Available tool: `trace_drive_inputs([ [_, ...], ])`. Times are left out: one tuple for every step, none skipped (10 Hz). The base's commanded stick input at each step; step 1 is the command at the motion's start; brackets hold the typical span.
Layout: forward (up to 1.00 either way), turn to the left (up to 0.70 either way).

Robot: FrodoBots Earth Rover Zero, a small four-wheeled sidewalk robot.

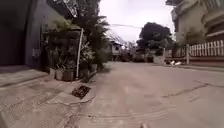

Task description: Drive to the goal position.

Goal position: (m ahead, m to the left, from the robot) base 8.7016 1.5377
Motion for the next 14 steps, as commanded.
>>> trace_drive_inputs([
  [0.00,0.00],
  [0.00,0.00],
  [0.37,0.00],
  [0.73,0.00],
  [1.00,0.00],
  [1.00,0.00],
  [1.00,0.00],
  [1.00,0.00],
  [1.00,0.00],
  [1.00,0.00],
  [1.00,0.00],
  [1.00,-0.04],
  [1.00,-0.38],
  [1.00,-0.14],
])
